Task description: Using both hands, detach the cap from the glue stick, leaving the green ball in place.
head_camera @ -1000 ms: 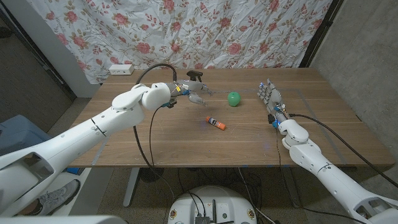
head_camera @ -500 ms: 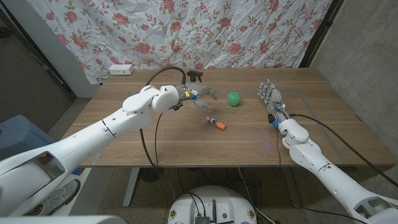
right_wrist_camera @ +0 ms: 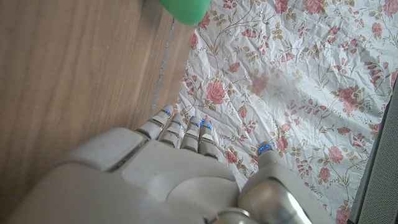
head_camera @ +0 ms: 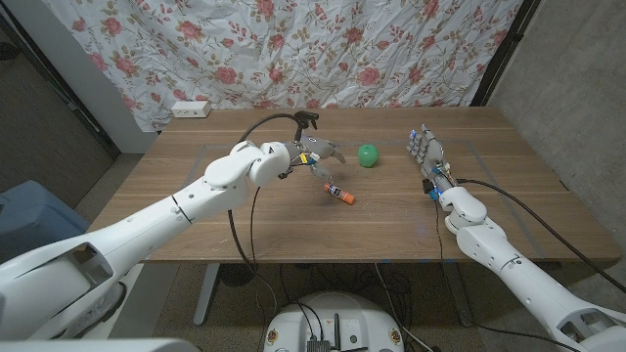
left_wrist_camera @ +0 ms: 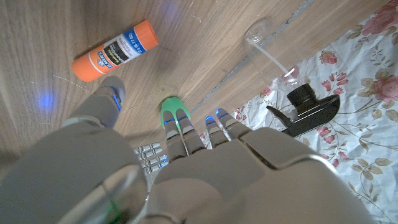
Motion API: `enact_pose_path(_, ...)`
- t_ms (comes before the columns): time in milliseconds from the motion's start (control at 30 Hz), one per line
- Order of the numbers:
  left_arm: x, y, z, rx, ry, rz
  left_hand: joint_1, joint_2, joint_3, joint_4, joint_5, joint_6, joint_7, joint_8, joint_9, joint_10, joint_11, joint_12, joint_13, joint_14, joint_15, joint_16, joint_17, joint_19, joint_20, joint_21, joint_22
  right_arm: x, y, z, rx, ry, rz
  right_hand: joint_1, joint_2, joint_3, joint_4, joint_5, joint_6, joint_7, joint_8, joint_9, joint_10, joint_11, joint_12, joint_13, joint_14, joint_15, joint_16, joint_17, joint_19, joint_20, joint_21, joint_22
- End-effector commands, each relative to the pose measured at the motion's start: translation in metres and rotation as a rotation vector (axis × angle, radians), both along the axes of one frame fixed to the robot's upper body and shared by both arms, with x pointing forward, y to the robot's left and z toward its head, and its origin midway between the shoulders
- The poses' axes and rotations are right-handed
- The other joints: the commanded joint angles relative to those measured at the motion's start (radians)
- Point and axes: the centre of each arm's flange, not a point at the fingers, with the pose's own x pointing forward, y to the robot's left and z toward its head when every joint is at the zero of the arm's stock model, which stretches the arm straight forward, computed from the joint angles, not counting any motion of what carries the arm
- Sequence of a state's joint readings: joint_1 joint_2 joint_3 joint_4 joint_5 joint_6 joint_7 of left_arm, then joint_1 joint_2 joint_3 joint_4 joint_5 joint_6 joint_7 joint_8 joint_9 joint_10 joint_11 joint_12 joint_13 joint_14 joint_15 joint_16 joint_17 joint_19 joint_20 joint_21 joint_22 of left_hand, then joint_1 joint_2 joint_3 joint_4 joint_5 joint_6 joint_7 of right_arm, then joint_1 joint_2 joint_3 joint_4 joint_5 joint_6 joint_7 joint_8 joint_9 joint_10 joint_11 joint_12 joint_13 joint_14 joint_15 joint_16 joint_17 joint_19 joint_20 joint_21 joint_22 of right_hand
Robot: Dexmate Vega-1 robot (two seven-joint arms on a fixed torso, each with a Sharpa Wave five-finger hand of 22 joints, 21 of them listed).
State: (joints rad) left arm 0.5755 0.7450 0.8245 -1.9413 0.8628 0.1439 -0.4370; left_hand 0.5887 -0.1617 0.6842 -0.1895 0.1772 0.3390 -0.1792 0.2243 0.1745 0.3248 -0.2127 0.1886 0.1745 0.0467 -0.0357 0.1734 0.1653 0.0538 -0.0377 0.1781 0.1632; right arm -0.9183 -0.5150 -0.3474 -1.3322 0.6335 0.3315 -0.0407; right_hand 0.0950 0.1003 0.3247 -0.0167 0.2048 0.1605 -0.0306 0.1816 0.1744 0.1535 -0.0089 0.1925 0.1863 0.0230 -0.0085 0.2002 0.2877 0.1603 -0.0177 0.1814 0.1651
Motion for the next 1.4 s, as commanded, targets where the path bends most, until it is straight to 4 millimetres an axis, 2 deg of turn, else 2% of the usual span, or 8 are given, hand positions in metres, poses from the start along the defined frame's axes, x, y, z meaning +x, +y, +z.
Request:
enact_pose_path(33, 0.003, -0.012, -0.021, 0.047, -0.034, 0.013, 0.017, -0.006, -0.012, 0.002, -0.004, -0.011, -0.015, -0.008, 0.004, 0.0, -0.002, -0.002, 0.004, 0.016, -0.053, 0.009, 0.002, -0.002, -0.043, 0.003, 0.003, -0.002, -0.003, -0.001, 0.002, 0.011, -0.006, 0.001, 0.013, 0.0, -0.007, -0.003, 0.008, 0.003, 0.005, 0.002, 0.004, 0.006, -0.001, 0.001, 0.001, 0.003, 0.006, -0.001, -0.002, -0.002, 0.004, 0.002)
enact_pose_path(400, 0.009, -0.013, -0.029, 0.061, -0.008, 0.025, 0.027, -0.009, -0.024, 0.004, -0.003, -0.008, -0.02, -0.006, 0.004, 0.008, 0.001, 0.001, 0.005, 0.023, -0.046, 0.01, 0.002, -0.005, -0.039, 0.003, 0.003, -0.001, -0.005, -0.003, 0.006, 0.014, -0.007, 0.0, 0.013, 0.0, -0.008, -0.004, 0.009, 0.006, 0.006, 0.002, 0.004, 0.006, -0.001, 0.001, 0.001, 0.005, 0.007, -0.002, -0.003, -0.002, 0.004, 0.002)
enact_pose_path(533, 0.01, -0.013, -0.035, 0.058, -0.027, 0.017, 0.045, -0.009, -0.039, 0.004, -0.002, 0.015, -0.018, 0.004, 0.005, 0.043, 0.0, 0.01, 0.006, 0.049, -0.044, 0.015, 0.002, 0.003, -0.033, 0.007, 0.003, -0.001, -0.005, -0.004, 0.006, 0.015, -0.008, -0.001, 0.014, 0.0, -0.008, -0.004, 0.009, 0.006, 0.005, 0.002, 0.004, 0.006, -0.001, 0.001, 0.0, 0.007, 0.007, -0.003, -0.004, -0.001, 0.004, 0.002)
enact_pose_path(1100, 0.017, -0.013, -0.05, 0.051, -0.041, 0.025, 0.073, -0.006, -0.06, 0.005, 0.001, 0.04, -0.022, 0.013, 0.007, 0.088, -0.002, 0.017, 0.009, 0.09, -0.043, 0.02, 0.003, 0.01, -0.021, 0.007, 0.003, -0.001, -0.006, -0.005, 0.012, 0.014, -0.011, -0.006, 0.016, -0.001, -0.008, -0.005, 0.008, 0.005, 0.005, 0.002, 0.005, 0.007, 0.0, 0.001, -0.003, 0.008, 0.01, -0.004, -0.006, 0.001, 0.004, 0.002)
enact_pose_path(1167, 0.018, -0.013, -0.051, 0.052, -0.04, 0.023, 0.078, -0.005, -0.063, 0.006, 0.002, 0.041, -0.023, 0.013, 0.007, 0.092, -0.002, 0.016, 0.009, 0.092, -0.044, 0.019, 0.003, 0.013, -0.01, 0.008, 0.003, -0.001, -0.006, -0.005, 0.011, 0.015, -0.01, -0.006, 0.016, -0.001, -0.008, -0.005, 0.009, 0.004, 0.005, 0.002, 0.005, 0.006, 0.0, 0.001, -0.003, 0.009, 0.01, -0.004, -0.006, 0.001, 0.004, 0.002)
enact_pose_path(1300, 0.019, -0.013, -0.053, 0.057, -0.042, 0.015, 0.081, -0.005, -0.065, 0.006, 0.002, 0.043, -0.021, 0.014, 0.007, 0.093, -0.002, 0.015, 0.009, 0.095, -0.044, 0.019, 0.003, 0.014, -0.009, 0.008, 0.003, -0.001, -0.006, -0.003, 0.013, 0.015, -0.013, -0.007, 0.017, -0.001, -0.008, -0.006, 0.009, 0.003, 0.005, 0.002, 0.005, 0.006, 0.0, 0.001, -0.003, 0.011, 0.011, -0.005, -0.006, 0.001, 0.004, 0.002)
enact_pose_path(1400, 0.019, -0.013, -0.054, 0.056, -0.048, 0.008, 0.092, -0.003, -0.078, 0.008, 0.002, 0.054, -0.021, 0.017, 0.007, 0.115, -0.001, 0.018, 0.01, 0.125, -0.047, 0.024, 0.004, 0.022, 0.001, 0.009, 0.003, -0.001, -0.007, -0.002, 0.015, 0.015, -0.016, -0.008, 0.017, -0.001, -0.009, -0.006, 0.009, 0.001, 0.005, 0.002, 0.005, 0.005, 0.0, 0.001, -0.003, 0.011, 0.011, -0.005, -0.006, 0.001, 0.005, 0.002)
